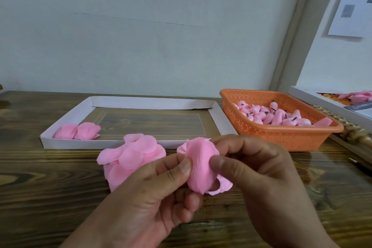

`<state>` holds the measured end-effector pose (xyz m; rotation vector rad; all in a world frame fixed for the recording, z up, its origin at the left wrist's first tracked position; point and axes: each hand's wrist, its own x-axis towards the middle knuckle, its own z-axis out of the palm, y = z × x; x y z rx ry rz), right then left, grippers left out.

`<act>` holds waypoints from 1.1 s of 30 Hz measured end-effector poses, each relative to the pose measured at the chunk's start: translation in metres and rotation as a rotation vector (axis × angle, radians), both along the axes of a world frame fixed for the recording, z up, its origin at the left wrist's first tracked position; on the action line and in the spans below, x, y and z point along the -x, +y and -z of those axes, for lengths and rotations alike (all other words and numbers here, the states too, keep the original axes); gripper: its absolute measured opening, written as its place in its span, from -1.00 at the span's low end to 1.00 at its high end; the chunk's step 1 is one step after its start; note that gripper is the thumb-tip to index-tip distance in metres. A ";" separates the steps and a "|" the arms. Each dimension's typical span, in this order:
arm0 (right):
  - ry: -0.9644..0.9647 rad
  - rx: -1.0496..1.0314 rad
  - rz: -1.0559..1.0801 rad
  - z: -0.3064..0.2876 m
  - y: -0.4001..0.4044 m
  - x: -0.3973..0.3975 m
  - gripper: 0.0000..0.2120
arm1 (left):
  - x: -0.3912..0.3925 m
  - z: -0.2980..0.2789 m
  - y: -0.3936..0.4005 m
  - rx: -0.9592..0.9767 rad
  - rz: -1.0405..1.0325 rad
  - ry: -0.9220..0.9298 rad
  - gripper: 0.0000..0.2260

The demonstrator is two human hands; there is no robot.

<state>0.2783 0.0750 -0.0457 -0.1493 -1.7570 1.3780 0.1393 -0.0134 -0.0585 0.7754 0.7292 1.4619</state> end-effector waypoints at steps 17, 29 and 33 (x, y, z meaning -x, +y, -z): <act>-0.152 0.055 0.181 -0.007 -0.004 0.002 -0.88 | 0.000 0.006 0.003 -0.011 -0.129 0.149 -0.62; -0.168 0.081 0.243 -0.012 -0.010 0.009 -0.88 | 0.000 0.006 0.005 -0.062 -0.152 0.233 -0.83; -0.181 0.030 0.226 -0.016 -0.011 0.006 -0.90 | 0.001 0.006 0.006 -0.066 -0.126 0.205 -0.74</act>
